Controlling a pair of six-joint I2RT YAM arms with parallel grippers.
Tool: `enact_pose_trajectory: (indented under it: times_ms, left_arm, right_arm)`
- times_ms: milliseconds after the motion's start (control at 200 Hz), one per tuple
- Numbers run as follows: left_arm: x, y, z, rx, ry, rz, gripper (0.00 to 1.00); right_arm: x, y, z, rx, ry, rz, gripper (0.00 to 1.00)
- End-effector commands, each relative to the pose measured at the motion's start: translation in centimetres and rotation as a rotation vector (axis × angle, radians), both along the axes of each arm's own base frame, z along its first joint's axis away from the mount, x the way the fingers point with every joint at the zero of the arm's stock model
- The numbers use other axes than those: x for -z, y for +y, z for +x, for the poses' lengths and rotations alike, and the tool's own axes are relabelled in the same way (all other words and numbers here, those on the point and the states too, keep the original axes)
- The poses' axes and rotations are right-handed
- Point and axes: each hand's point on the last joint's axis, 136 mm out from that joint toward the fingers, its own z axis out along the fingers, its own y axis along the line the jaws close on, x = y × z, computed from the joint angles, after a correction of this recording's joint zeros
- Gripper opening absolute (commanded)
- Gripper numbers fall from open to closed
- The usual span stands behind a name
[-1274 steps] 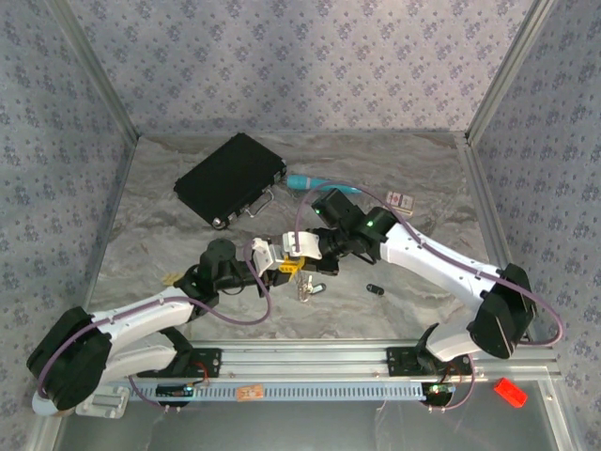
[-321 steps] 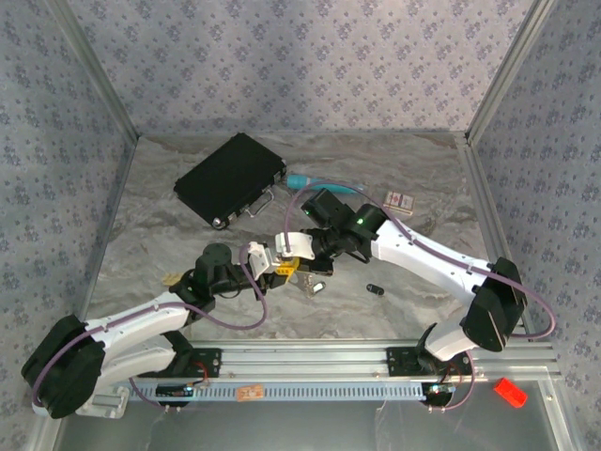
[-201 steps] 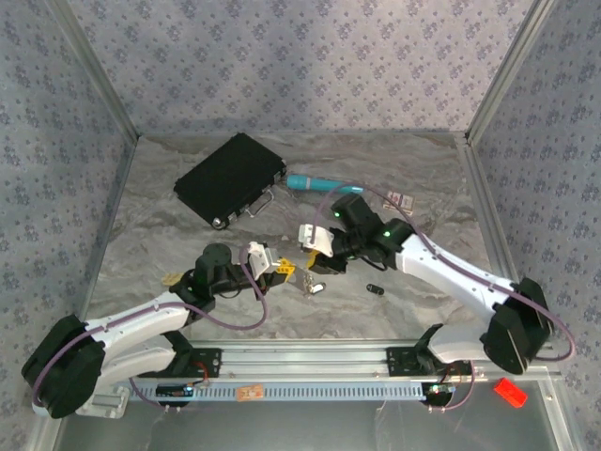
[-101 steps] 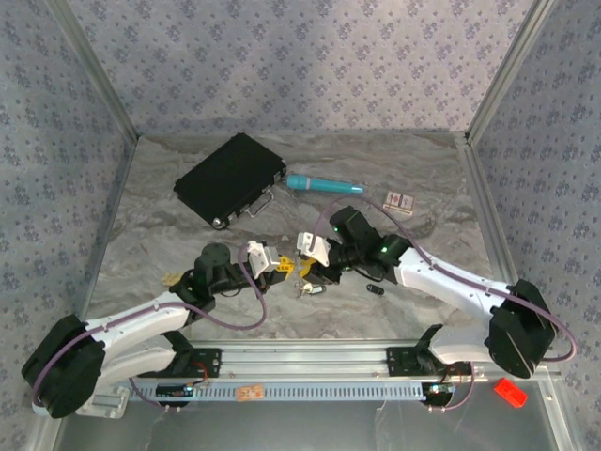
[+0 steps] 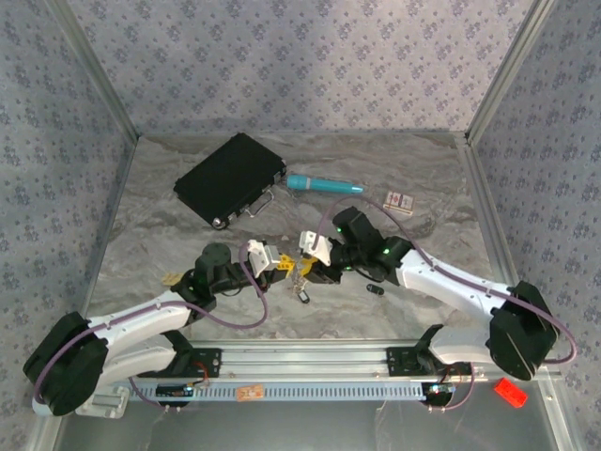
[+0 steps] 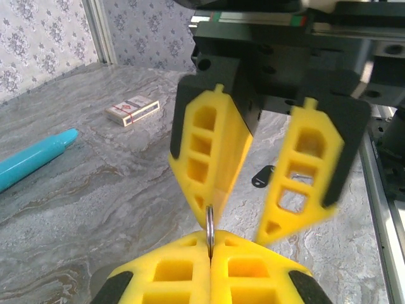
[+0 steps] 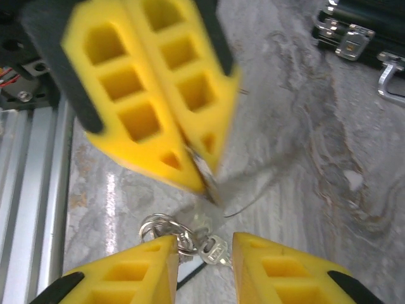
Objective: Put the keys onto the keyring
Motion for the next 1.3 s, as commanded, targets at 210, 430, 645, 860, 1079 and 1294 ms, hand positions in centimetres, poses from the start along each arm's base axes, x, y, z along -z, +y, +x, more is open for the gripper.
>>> enact_pose_trajectory:
  times_ms: [210, 430, 645, 860, 1079, 1294]
  left_arm:
    - [-1.5, -0.4, -0.9, 0.056, -0.042, -0.062, 0.00]
    - [-1.5, -0.5, -0.9, 0.062, -0.040, -0.064, 0.00]
    - [-1.5, -0.6, -0.9, 0.062, -0.040, -0.066, 0.00]
    - [-1.6, -0.6, -0.9, 0.064, -0.038, -0.068, 0.00]
    - [-1.4, -0.4, -0.6, 0.040, -0.030, -0.058, 0.07]
    - [-0.8, 0.1, -0.1, 0.002, -0.022, 0.002, 0.27]
  right_arm:
    - [-1.9, 0.4, 0.7, 0.000, -0.006, 0.113, 0.30]
    - [-2.5, 1.2, 0.1, -0.050, 0.008, 0.147, 0.29]
    - [-2.5, 1.8, -0.3, -0.086, 0.026, 0.157, 0.28]
    - [-2.9, 2.4, -0.3, -0.104, 0.024, 0.176, 0.19]
    - [-3.1, 2.4, -0.3, -0.110, 0.015, 0.165, 0.00]
    - [-2.2, 1.0, -0.2, -0.113, -0.015, -0.015, 0.00]
